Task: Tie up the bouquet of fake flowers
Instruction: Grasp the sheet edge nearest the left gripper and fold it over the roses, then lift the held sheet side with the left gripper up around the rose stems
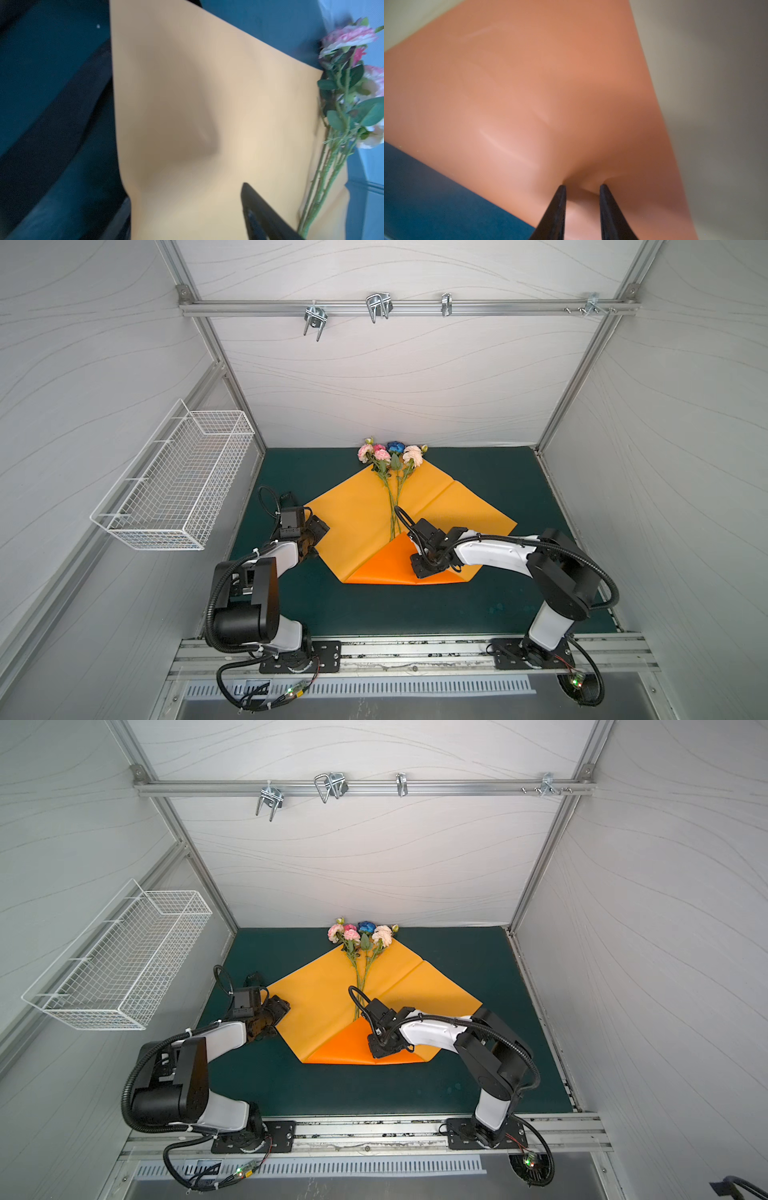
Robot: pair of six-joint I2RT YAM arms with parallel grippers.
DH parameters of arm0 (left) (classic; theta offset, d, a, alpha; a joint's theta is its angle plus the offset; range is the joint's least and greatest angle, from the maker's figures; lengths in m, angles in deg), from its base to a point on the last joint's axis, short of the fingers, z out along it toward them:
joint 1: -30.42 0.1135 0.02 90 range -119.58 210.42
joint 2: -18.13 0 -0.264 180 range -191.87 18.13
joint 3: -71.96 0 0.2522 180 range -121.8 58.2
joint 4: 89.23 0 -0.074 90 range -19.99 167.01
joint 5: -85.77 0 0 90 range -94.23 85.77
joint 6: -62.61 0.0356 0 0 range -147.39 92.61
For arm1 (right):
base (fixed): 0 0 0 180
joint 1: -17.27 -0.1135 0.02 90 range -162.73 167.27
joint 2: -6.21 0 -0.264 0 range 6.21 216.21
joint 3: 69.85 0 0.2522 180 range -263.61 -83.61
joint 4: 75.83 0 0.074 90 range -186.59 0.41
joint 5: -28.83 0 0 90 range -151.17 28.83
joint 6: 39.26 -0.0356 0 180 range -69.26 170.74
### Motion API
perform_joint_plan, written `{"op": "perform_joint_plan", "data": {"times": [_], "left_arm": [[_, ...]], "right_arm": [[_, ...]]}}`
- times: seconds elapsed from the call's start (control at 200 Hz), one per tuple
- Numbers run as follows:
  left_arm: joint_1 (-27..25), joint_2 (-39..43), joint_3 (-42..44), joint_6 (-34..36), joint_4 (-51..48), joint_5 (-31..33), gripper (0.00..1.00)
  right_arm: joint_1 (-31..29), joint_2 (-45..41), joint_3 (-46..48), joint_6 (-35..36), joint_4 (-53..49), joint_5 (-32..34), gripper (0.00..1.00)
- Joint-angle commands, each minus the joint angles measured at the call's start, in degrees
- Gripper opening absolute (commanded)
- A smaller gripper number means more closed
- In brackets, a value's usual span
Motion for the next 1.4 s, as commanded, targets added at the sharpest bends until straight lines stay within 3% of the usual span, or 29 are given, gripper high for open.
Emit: {"op": "perform_joint_plan", "data": {"times": [0.0,0.15,0.22,0.315,0.365,0.59,0.88,1.396], "left_arm": [[0.07,-0.40,1.51,-0.68,3.27,-3.48,0.65],[0.05,3.63,1.91,-0.08,2.53,-1.17,0.40],[0.07,4.98,1.81,0.65,2.81,-1.12,0.34],[0.04,5.84,1.50,2.34,2.91,-1.02,0.15],[-0.01,5.99,1.15,3.43,2.80,-1.52,0.00],[-1.34,10.28,0.21,5.83,2.12,-4.72,0.00],[-9.74,16.86,-5.77,6.41,-7.91,0.56,0.00],[-10.92,17.71,-6.54,3.65,-8.62,1.20,0.00]], "right_arm": [[0.19,2.25,-0.16,0.09,-0.95,-0.33,0.31],[0.45,2.23,-0.42,0.12,-1.18,-0.10,0.31],[0.60,2.23,-0.51,0.23,-1.13,-0.05,0.31],[0.87,2.25,-0.75,0.42,-1.14,0.22,0.31],[0.97,2.28,-0.94,0.63,-1.03,0.01,0.31],[1.24,3.50,-3.09,1.92,-0.51,-1.51,0.31],[1.24,3.64,-6.24,2.97,-0.51,-4.12,0.31],[-1.97,8.43,-12.82,4.64,0.14,-8.92,0.30]]}}
